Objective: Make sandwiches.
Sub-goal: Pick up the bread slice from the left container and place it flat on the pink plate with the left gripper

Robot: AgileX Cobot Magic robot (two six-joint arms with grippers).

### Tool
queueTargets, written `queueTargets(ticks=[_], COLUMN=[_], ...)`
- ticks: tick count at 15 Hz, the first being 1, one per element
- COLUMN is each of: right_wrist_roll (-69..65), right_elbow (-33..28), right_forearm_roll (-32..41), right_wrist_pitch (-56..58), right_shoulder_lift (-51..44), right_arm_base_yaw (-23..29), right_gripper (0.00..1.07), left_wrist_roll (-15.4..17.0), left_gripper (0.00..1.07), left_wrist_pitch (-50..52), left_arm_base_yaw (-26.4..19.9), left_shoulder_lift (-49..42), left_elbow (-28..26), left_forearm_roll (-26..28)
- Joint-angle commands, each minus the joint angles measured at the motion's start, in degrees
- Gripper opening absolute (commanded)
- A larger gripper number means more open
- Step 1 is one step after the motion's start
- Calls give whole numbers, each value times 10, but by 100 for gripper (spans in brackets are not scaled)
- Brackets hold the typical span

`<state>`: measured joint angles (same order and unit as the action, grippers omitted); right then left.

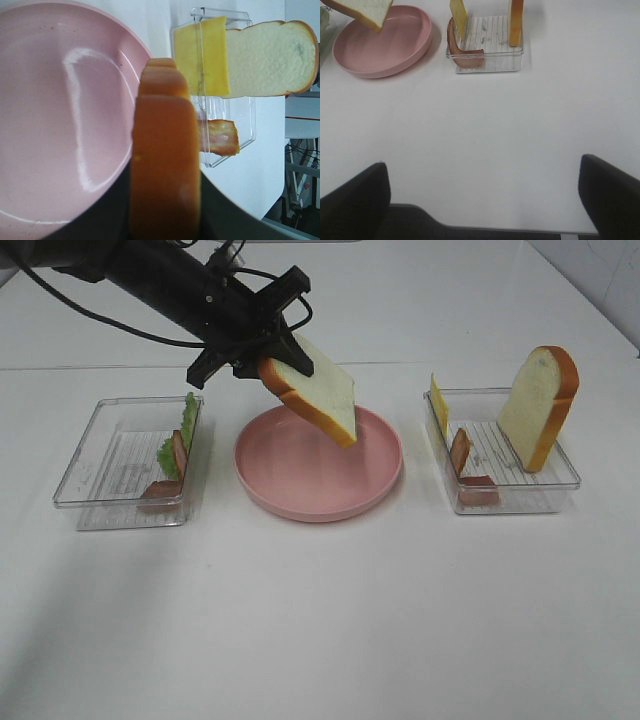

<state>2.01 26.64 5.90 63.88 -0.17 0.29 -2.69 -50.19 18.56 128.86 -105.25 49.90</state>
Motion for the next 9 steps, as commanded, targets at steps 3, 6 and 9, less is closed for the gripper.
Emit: queueTargets(ticks=[3,6,9], right_wrist_roll=[-5,-5,-5], right_elbow=[-2,-2,-2], right_forearm_roll=[-2,-2,-2], right_wrist_pitch=[2,2,2], right_shoulder_lift=[-14,-14,-14], right_arm_base_yaw=[-4,-4,-4], right_gripper=[98,98,98], left_wrist_roll=[-50,-50,-50], left_gripper=[0,0,0], left_wrist_pitch=[-14,-14,-22], left_arm_base_yaw=[-9,-21,-25], left_shoulder_lift=[-9,-5,13], left_elbow=[4,4,14], left_forearm_roll=[39,56,56])
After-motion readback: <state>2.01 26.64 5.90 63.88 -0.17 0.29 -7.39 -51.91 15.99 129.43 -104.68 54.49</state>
